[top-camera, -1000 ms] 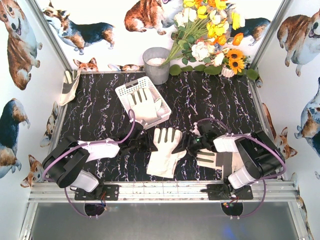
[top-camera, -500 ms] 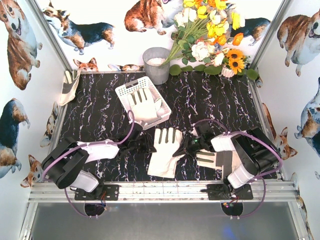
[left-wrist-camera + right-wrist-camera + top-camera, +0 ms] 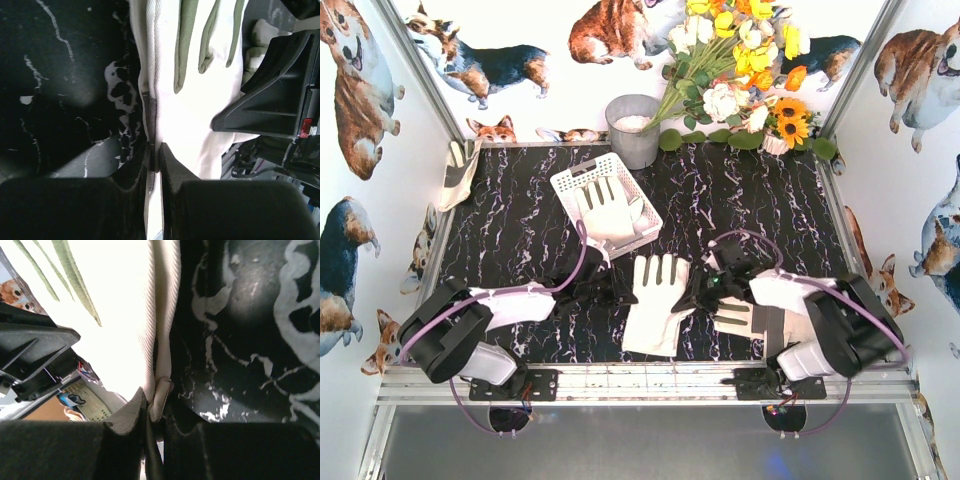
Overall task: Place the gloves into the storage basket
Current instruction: Pick up the glove from the center of the board, then place the glove in the bin.
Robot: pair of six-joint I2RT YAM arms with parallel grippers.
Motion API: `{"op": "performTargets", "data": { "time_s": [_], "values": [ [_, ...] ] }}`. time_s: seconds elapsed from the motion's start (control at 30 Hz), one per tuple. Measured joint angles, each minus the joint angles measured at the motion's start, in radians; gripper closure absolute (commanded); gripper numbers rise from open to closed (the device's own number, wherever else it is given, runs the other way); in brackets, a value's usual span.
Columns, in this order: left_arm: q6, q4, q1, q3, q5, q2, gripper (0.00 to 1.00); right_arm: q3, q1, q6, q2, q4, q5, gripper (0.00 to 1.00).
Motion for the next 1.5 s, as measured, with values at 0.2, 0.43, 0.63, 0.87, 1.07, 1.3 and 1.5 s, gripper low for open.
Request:
{"op": "performTargets", "data": {
  "time_s": [0.2,0.43,0.63,0.87,1.07,1.3,1.5],
  "values": [
    [0.024,-0.006,-0.022,0.027,0.007,-0.047,1.00,0.073,0.003,-0.088,-0.152,-0.215,0.068,1.00],
    [0.060,-0.110,-0.033,0.130,-0.068,-0.145,1.00,0.257,0.002,-0.185,-0.254,-0.435,0.139,1.00],
    [0.090,-0.193,-0.021,0.227,-0.202,-0.206,1.00,0.531,0.002,-0.298,-0.158,-0.562,0.195,1.00],
    [0.114,-0.194,0.089,0.289,-0.280,-0.217,1.00,0.904,0.003,-0.425,0.118,-0.635,0.212,1.00],
    [0.140,-0.187,0.204,0.342,-0.275,-0.190,1.00,1.178,0.003,-0.488,0.354,-0.662,0.182,1.00],
    [0.175,-0.171,0.311,0.379,-0.246,-0.121,1.00,1.443,0.008,-0.526,0.575,-0.704,0.132,1.00],
    [0.201,-0.166,0.393,0.393,-0.214,-0.068,1.00,1.596,0.020,-0.521,0.736,-0.710,0.095,1.00]
  ]
}}
